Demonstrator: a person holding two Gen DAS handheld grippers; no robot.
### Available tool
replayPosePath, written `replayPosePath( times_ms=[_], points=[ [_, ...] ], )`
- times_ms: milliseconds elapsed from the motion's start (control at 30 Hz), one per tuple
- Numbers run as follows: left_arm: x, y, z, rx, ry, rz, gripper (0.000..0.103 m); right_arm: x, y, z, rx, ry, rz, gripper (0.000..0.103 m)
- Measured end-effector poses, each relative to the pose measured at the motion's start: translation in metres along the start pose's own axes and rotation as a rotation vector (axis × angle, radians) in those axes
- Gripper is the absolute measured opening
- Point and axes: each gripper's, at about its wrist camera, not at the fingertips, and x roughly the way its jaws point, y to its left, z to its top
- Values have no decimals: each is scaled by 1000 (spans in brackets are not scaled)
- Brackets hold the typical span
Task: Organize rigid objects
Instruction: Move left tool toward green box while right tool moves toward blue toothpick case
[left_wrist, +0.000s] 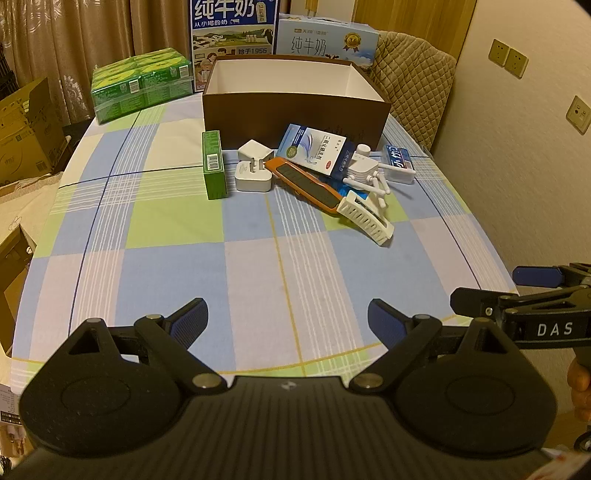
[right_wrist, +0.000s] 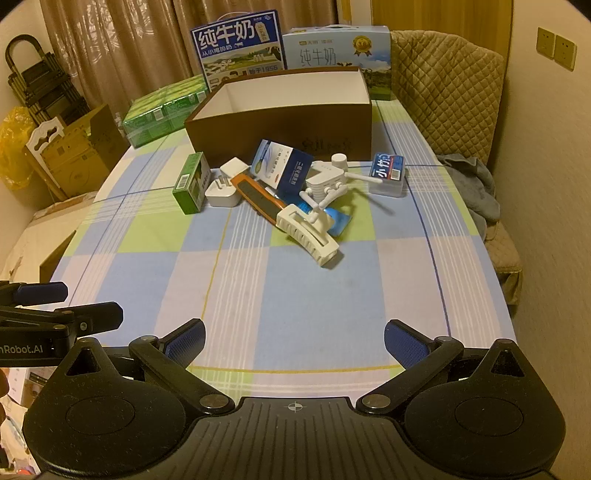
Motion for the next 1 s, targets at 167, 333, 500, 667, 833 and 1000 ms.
replayPosePath(
  times_ms=[167, 333, 500, 667, 833, 1000],
  points=[
    [5, 0, 3, 2, 0, -1, 92, 1, -1, 0, -1, 0, 0, 101],
    [8, -1, 4, 1, 2, 0, 92, 2, -3, 2, -1, 1, -1, 101],
    [10, 0, 5, 2, 4, 1, 92, 3, -5, 3, -2, 1, -1, 101],
    [13, -3, 5, 6, 5, -2, 92, 4, -8, 6, -3, 1, -1, 101],
    [14, -3, 6, 6, 7, -1, 92, 5, -12, 9, -3, 1, 0, 101],
    [19, -15, 15, 5, 12, 4, 92, 8, -15, 13, -3, 2, 0, 101]
  ],
)
